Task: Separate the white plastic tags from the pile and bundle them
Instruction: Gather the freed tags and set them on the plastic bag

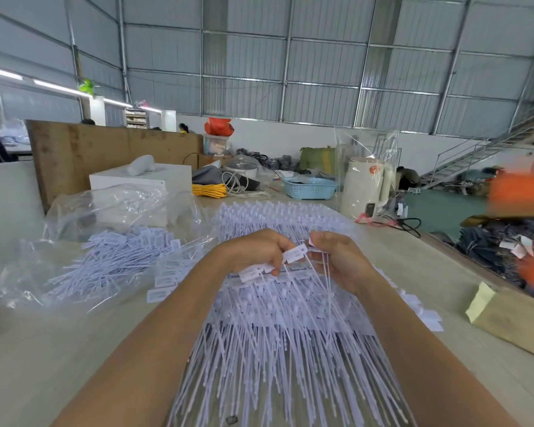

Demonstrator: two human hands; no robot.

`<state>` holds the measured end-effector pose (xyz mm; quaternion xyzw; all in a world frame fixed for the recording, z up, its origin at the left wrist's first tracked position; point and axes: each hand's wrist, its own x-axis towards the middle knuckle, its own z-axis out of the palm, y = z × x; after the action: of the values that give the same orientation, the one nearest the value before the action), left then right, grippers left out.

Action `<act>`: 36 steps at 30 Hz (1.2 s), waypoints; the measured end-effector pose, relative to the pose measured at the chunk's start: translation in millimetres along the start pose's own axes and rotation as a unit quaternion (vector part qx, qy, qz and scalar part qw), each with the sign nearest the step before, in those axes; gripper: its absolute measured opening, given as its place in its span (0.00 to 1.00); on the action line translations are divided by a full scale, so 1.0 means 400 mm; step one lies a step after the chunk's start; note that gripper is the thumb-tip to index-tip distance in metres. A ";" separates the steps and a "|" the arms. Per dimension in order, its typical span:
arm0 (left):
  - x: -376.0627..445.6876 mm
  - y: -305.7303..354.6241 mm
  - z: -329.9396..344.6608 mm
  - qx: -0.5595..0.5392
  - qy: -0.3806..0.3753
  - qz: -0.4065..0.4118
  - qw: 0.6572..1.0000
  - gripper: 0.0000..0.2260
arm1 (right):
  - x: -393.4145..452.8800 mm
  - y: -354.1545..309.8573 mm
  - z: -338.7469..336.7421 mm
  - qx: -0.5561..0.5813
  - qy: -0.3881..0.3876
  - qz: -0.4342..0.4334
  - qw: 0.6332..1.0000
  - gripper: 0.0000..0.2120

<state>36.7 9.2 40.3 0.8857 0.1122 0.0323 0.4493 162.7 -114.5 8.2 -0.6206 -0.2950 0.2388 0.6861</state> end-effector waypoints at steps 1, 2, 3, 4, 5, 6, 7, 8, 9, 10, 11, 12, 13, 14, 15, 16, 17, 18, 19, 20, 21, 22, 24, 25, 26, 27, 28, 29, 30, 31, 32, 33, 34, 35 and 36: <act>-0.002 0.002 0.000 0.009 -0.001 -0.001 1.000 0.19 | -0.004 0.000 0.007 -0.026 -0.001 -0.018 1.000 0.07; -0.002 0.002 0.000 0.014 -0.001 -0.003 1.000 0.18 | -0.007 -0.001 0.013 -0.049 -0.006 -0.036 0.998 0.07; -0.003 0.002 -0.001 0.015 0.001 -0.006 1.000 0.17 | -0.011 -0.002 0.019 -0.069 -0.020 -0.055 0.996 0.06; -0.004 0.001 -0.002 0.015 0.006 -0.007 1.000 0.15 | -0.015 -0.003 0.025 -0.087 -0.044 -0.073 0.993 0.05; -0.006 0.001 -0.003 0.012 0.011 -0.006 1.000 0.12 | -0.020 -0.003 0.030 -0.106 -0.066 -0.095 0.988 0.04; -0.007 0.000 -0.006 0.009 0.011 -0.002 1.000 0.09 | -0.022 -0.004 0.034 -0.127 -0.076 -0.119 0.982 0.03; -0.009 0.001 -0.008 0.004 0.007 0.003 1.000 0.08 | -0.023 -0.005 0.037 -0.147 -0.071 -0.143 0.976 0.03; -0.011 0.003 -0.009 -0.001 0.005 0.008 1.000 0.06 | -0.023 -0.007 0.038 -0.159 -0.056 -0.163 0.972 0.04; -0.011 0.005 -0.011 -0.005 0.010 0.012 1.000 0.05 | -0.022 -0.011 0.038 -0.162 -0.036 -0.179 0.970 0.04; -0.009 0.005 -0.014 -0.005 0.028 0.014 1.000 0.04 | -0.020 -0.014 0.036 -0.158 -0.018 -0.191 0.968 0.04; -0.006 0.006 -0.017 0.004 0.053 0.013 0.998 0.05 | -0.017 -0.016 0.033 -0.148 -0.003 -0.199 0.969 0.04; -0.004 0.006 -0.021 0.013 0.077 0.010 0.997 0.05 | -0.016 -0.018 0.030 -0.135 0.004 -0.202 0.970 0.05; -0.002 0.005 -0.024 0.009 0.091 0.011 0.996 0.04 | -0.015 -0.019 0.028 -0.126 0.006 -0.202 0.971 0.05; -0.002 0.006 -0.025 -0.006 0.097 0.016 0.995 0.03 | -0.015 -0.018 0.028 -0.120 0.001 -0.200 0.973 0.05; -0.001 0.006 -0.025 -0.022 0.102 0.023 0.994 0.03 | -0.015 -0.017 0.029 -0.115 -0.007 -0.197 0.974 0.05; -0.001 0.005 -0.026 -0.035 0.113 0.030 0.993 0.04 | -0.017 -0.016 0.031 -0.109 -0.018 -0.194 0.975 0.04; 0.000 0.005 -0.027 -0.044 0.127 0.036 0.990 0.05 | -0.020 -0.017 0.032 -0.105 -0.029 -0.191 0.976 0.04; 0.000 0.006 -0.026 -0.053 0.142 0.043 0.988 0.06 | -0.022 -0.017 0.030 -0.107 -0.041 -0.190 0.975 0.05; 0.002 0.006 -0.025 -0.062 0.153 0.048 0.985 0.07 | -0.024 -0.019 0.025 -0.120 -0.054 -0.193 0.972 0.07; 0.003 0.007 -0.024 -0.075 0.162 0.049 0.983 0.07 | -0.027 -0.021 0.019 -0.145 -0.065 -0.199 0.967 0.09; 0.003 0.007 -0.023 -0.088 0.170 0.044 0.981 0.06 | -0.028 -0.024 0.014 -0.175 -0.072 -0.207 0.960 0.09; 0.002 0.007 -0.022 -0.102 0.176 0.036 0.979 0.03 | -0.028 -0.025 0.011 -0.202 -0.076 -0.215 0.953 0.10; -0.001 0.003 -0.023 -0.140 0.175 0.014 0.974 0.03 | -0.025 -0.027 0.009 -0.251 -0.075 -0.220 0.940 0.12; -0.003 0.001 -0.023 -0.163 0.166 -0.004 0.973 0.04 | -0.023 -0.026 0.011 -0.280 -0.072 -0.225 0.931 0.12; -0.005 -0.002 -0.022 -0.179 0.155 -0.021 0.971 0.04 | -0.021 -0.025 0.012 -0.320 -0.068 -0.244 0.913 0.12; -0.006 -0.005 -0.021 -0.186 0.146 -0.037 0.971 0.05 | -0.019 -0.023 0.012 -0.372 -0.064 -0.275 0.885 0.12; -0.006 -0.008 -0.020 -0.190 0.140 -0.047 0.971 0.07 | -0.016 -0.019 0.011 -0.423 -0.060 -0.310 0.849 0.12; -0.005 -0.011 -0.017 -0.192 0.138 -0.053 0.970 0.08 | -0.013 -0.015 0.010 -0.460 -0.056 -0.340 0.818 0.12; -0.004 -0.012 -0.015 -0.195 0.138 -0.053 0.970 0.08 | -0.013 -0.012 0.008 -0.480 -0.051 -0.356 0.800 0.12; -0.003 -0.013 -0.013 -0.199 0.137 -0.048 0.969 0.07 | -0.014 -0.012 0.006 -0.491 -0.043 -0.361 0.792 0.12; -0.002 -0.012 -0.012 -0.200 0.135 -0.040 0.970 0.04 | -0.016 -0.015 0.004 -0.496 -0.033 -0.365 0.787 0.12; -0.002 -0.010 -0.011 -0.192 0.133 -0.029 0.972 0.02 | -0.018 -0.018 0.003 -0.496 -0.025 -0.369 0.786 0.12; -0.003 -0.008 -0.011 -0.176 0.132 -0.018 0.975 0.01 | -0.019 -0.022 0.002 -0.489 -0.023 -0.374 0.787 0.11; -0.003 -0.006 -0.010 -0.161 0.134 -0.008 0.978 0.01 | -0.022 -0.025 0.003 -0.482 -0.026 -0.378 0.790 0.11; -0.002 -0.005 -0.010 -0.149 0.136 0.000 0.979 0.01 | -0.025 -0.028 0.004 -0.484 -0.027 -0.380 0.788 0.11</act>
<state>34.9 13.2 41.2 0.7961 0.1667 0.1689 0.5566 154.0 -121.7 18.1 -0.7027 -0.6022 -0.1982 0.3230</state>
